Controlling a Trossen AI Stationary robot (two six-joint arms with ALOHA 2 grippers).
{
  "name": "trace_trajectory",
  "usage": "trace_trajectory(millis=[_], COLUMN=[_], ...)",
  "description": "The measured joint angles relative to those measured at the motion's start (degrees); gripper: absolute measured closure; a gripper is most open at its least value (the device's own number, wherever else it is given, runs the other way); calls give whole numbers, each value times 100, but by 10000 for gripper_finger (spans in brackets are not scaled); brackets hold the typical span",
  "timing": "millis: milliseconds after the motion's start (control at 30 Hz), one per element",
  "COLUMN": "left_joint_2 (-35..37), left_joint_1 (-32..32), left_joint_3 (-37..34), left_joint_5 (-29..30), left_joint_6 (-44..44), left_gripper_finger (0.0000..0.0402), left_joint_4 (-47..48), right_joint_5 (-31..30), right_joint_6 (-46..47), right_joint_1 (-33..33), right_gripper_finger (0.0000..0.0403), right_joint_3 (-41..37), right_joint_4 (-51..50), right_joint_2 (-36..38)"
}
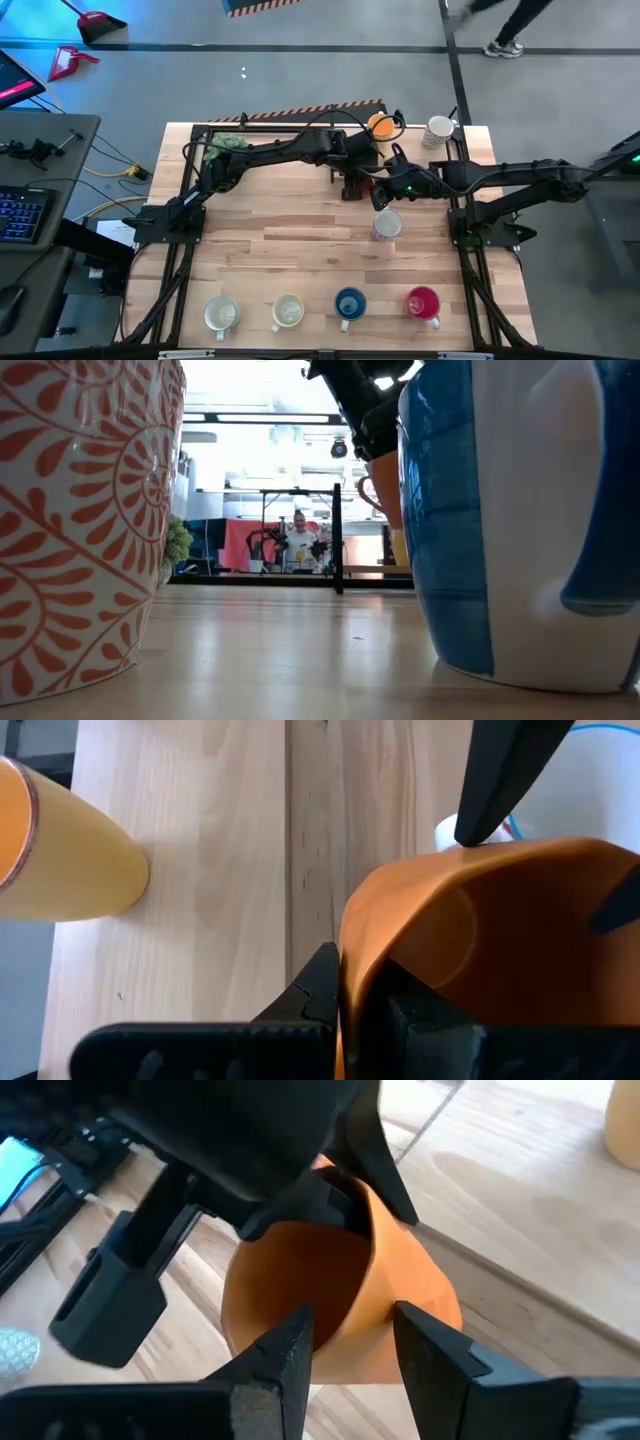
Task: Place coffee mugs
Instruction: Put the orange mug on the shelf
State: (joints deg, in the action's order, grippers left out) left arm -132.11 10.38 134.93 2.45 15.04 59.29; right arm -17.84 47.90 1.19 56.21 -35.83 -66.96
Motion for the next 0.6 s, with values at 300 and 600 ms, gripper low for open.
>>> trace_trajectory(millis=[300,600], left_joint_2=[-27,-27], left_joint_1=[-61,-129], left_joint_3=[-22,-20], left_joint_5=[233,211], left_joint_6=[28,-2], left_gripper_finger=[390,390], left_joint_4=[188,357], right_joint_5=[107,192], right_joint_6=[68,11], right_joint_1=[4,-36], right_gripper_finger=[286,286], right_joint_3=[11,-2], right_joint_4=[162,326], right_joint_2=[-464,-493])
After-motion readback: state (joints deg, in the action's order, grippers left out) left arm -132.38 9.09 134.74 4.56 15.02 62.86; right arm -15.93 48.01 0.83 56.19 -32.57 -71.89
